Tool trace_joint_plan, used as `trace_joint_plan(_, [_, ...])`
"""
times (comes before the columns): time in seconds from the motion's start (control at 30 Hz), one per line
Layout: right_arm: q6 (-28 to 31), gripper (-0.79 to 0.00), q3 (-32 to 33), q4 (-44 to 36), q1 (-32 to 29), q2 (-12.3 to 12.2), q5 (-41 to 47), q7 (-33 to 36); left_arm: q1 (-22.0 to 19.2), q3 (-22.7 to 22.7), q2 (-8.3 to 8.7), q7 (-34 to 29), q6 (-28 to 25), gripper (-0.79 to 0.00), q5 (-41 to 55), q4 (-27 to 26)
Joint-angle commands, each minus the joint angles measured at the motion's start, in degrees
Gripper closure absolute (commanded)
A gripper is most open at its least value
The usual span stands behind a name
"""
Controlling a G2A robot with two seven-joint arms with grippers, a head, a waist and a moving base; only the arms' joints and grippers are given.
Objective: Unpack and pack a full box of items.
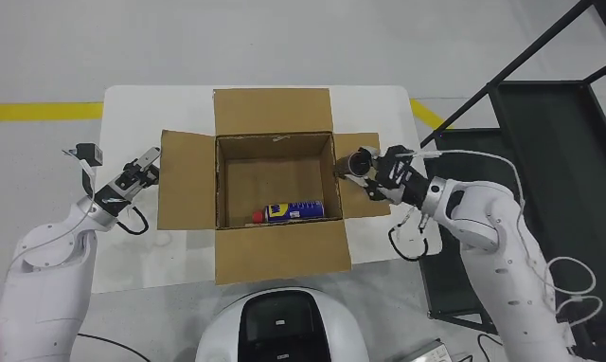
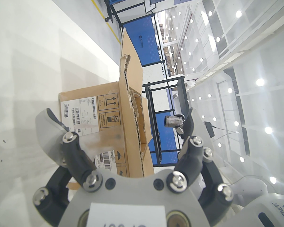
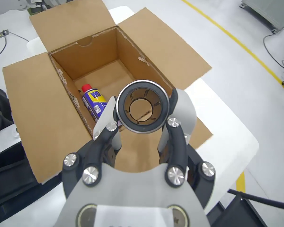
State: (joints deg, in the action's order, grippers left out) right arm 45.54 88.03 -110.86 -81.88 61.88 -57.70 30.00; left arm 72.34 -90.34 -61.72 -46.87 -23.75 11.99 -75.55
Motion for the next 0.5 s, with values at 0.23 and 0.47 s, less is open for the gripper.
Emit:
trace_joint_plan(0.23, [-2.7,0.0,-10.2,5.2,7.8,0.8,0.5,1.2,0.0,0.0,0.0,0.0,0.0,-0.785,0.0,0.0])
trace_joint_plan(0.47, [-2.7,0.0,-10.2,5.2,7.8,0.8,0.5,1.2,0.0,0.0,0.0,0.0,0.0,-0.785,0.0,0.0])
